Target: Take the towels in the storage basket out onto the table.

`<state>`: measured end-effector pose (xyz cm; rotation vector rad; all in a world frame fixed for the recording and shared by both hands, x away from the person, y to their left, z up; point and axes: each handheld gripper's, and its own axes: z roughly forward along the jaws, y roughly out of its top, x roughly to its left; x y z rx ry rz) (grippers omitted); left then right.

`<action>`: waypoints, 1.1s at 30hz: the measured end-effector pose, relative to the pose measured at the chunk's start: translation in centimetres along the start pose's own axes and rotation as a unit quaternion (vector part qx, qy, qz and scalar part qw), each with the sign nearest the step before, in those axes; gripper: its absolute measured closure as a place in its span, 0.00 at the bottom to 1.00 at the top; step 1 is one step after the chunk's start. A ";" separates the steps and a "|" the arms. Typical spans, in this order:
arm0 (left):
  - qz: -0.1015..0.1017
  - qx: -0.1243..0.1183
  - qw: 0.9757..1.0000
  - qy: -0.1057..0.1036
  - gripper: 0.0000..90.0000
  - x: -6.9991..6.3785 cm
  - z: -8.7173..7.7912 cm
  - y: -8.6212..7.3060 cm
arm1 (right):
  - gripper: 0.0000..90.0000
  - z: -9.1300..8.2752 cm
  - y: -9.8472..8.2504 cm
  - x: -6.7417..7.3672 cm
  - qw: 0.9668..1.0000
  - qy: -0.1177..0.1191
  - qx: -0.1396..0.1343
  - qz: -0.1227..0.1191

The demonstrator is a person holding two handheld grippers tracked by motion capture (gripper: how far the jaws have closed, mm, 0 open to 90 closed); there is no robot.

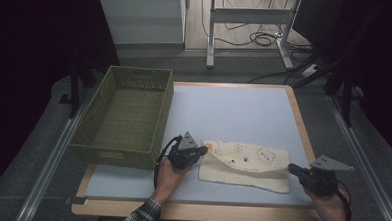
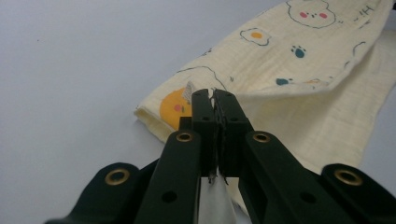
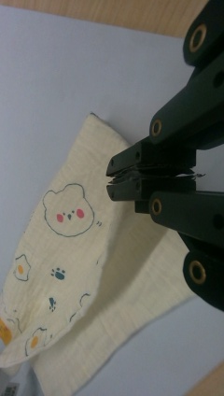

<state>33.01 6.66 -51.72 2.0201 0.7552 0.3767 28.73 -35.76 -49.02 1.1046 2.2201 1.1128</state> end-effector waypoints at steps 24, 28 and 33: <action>0.024 0.031 0.999 -0.029 0.86 -2.9 -1.3 -2.5 | 0.96 -0.9 -3.4 1.9 0.999 0.032 0.035 0.008; 0.018 0.034 0.999 -0.037 0.83 -3.1 -1.2 -2.8 | 0.96 -0.9 -3.4 2.0 0.999 0.035 0.034 0.007; 0.021 0.033 0.999 -0.034 0.76 -3.6 -1.4 -2.9 | 0.95 -1.1 -3.5 2.2 0.999 0.036 0.035 0.006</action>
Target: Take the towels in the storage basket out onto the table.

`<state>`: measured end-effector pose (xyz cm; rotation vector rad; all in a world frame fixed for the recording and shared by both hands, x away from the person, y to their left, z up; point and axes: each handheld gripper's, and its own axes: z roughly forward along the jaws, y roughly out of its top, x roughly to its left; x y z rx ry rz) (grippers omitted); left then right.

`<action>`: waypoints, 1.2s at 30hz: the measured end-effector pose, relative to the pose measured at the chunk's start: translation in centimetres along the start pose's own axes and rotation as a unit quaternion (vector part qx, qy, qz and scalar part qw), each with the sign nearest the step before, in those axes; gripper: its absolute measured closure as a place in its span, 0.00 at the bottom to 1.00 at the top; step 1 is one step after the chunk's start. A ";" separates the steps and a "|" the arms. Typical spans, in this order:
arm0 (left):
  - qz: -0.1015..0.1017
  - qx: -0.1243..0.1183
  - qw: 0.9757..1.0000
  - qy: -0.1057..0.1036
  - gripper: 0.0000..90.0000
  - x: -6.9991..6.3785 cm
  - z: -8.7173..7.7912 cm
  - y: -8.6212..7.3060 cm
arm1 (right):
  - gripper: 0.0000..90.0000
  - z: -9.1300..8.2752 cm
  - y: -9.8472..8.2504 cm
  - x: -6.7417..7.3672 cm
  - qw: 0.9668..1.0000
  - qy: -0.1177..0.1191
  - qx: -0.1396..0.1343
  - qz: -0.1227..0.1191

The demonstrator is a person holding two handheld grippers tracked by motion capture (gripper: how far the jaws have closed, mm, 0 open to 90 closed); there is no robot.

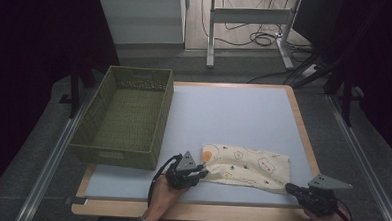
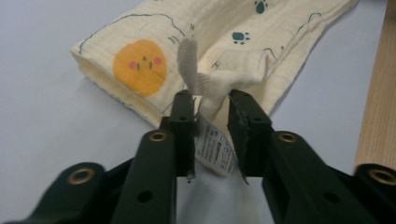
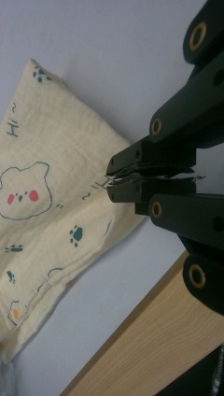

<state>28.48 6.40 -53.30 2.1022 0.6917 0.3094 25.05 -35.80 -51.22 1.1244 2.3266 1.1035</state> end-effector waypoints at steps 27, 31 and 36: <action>0.001 0.030 0.999 0.012 0.76 0.6 -1.1 -0.4 | 0.94 -0.4 -0.3 0.3 1.000 0.010 0.002 0.005; -0.030 0.040 0.999 -0.009 0.64 0.6 -1.7 -1.5 | 0.89 -0.8 -0.5 0.2 1.000 0.006 0.000 0.006; -0.054 0.040 0.998 0.000 0.51 1.1 -3.6 -2.2 | 0.86 -1.9 -0.5 -0.3 1.000 -0.008 -0.003 0.009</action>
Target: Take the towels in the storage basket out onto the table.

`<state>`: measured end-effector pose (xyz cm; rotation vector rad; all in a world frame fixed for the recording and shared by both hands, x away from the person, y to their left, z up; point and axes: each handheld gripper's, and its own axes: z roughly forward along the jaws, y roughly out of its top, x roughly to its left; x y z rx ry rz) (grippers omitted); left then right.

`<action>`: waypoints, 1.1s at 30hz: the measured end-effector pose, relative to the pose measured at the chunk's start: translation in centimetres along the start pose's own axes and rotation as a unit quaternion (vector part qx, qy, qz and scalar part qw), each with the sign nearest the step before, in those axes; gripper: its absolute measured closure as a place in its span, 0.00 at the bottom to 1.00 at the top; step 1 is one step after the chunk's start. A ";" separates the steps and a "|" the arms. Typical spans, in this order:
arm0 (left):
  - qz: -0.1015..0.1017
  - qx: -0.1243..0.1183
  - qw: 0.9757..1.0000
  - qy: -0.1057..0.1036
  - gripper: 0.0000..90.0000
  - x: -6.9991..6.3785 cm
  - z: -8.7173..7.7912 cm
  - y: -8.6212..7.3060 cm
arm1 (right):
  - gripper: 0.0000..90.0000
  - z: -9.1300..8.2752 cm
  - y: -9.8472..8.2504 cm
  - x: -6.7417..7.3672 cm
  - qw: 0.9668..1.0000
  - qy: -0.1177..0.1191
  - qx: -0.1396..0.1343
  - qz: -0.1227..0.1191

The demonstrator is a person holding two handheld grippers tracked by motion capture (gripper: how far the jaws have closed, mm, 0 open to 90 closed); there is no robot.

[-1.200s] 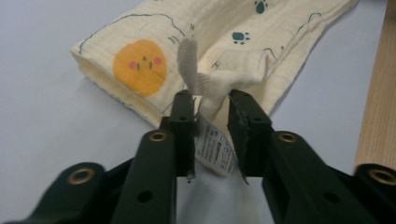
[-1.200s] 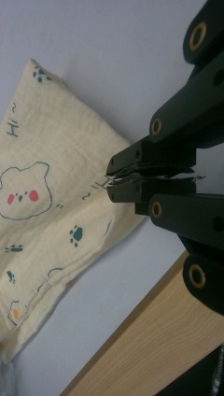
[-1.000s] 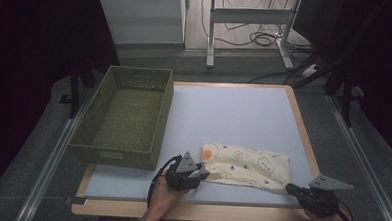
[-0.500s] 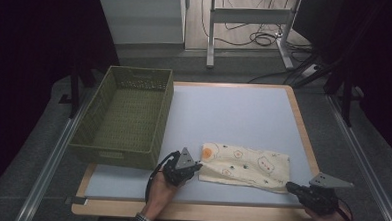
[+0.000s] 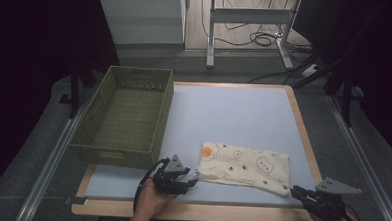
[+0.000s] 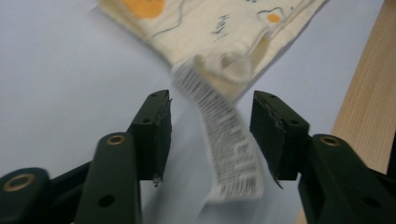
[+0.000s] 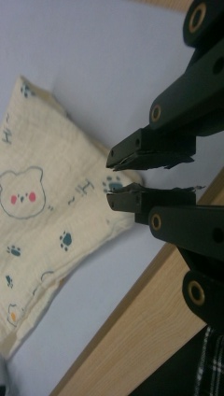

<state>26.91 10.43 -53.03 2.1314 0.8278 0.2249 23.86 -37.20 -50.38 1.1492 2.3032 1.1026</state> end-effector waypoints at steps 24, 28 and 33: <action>-0.073 -0.069 0.995 0.017 0.54 6.0 4.8 9.3 | 0.75 6.7 6.5 -6.0 0.999 -0.038 -0.015 0.032; -0.061 -0.071 0.995 0.020 0.53 5.4 3.9 9.4 | 0.74 7.5 6.1 -6.7 0.998 -0.038 -0.008 0.042; -0.057 -0.063 0.996 0.027 0.49 5.5 4.0 9.3 | 0.70 7.3 5.7 -7.0 0.998 -0.037 -0.013 0.047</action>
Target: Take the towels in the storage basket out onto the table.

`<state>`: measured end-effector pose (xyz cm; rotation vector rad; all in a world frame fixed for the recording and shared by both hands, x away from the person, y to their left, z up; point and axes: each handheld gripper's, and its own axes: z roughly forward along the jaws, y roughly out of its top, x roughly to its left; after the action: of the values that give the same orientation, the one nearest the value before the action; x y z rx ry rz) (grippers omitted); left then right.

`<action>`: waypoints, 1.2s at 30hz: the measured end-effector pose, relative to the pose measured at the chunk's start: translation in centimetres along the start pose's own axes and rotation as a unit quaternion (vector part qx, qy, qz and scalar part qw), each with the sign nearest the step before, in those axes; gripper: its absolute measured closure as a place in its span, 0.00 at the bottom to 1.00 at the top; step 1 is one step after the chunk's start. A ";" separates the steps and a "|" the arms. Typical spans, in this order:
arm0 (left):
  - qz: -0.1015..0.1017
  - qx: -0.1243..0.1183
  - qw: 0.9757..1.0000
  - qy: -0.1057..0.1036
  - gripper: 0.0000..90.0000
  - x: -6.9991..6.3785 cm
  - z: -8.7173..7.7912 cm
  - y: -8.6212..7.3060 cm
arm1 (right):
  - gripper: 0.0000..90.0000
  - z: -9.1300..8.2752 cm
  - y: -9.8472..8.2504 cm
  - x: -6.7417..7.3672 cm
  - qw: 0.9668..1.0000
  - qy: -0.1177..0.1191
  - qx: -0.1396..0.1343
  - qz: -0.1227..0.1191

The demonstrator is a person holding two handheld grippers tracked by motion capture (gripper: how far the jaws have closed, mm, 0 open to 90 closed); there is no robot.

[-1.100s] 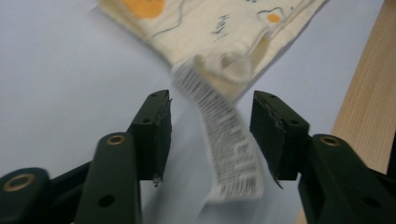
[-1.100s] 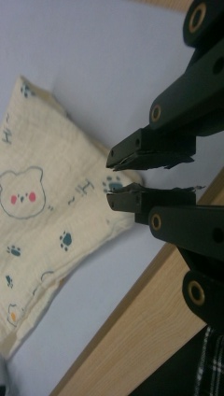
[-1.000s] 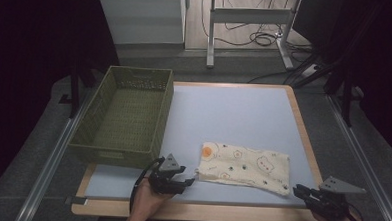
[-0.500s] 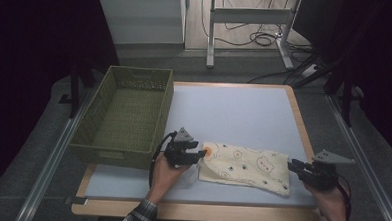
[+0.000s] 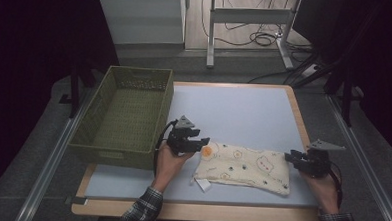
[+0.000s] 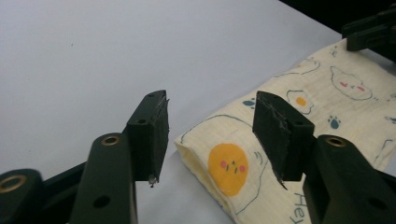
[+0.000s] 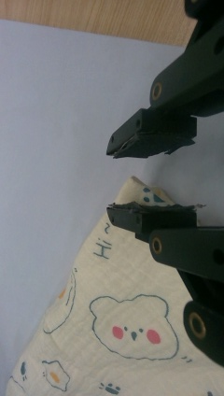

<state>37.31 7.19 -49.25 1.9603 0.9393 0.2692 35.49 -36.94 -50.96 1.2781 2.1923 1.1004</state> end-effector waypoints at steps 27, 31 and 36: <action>0.049 0.015 0.997 0.059 0.94 0.1 0.7 -1.2 | 0.96 4.3 5.1 -0.3 0.999 -0.005 0.007 -0.049; 0.040 0.030 0.997 0.067 0.81 0.7 1.6 -1.7 | 0.91 5.9 5.7 -0.6 0.999 0.004 0.013 -0.033; 0.023 0.037 0.996 0.073 0.66 1.7 2.8 -2.1 | 0.79 5.1 5.3 -0.6 1.000 0.007 0.006 -0.027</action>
<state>38.88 7.19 -52.80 2.0540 1.0122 0.4134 42.06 -33.70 -50.01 1.2124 2.2321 1.0807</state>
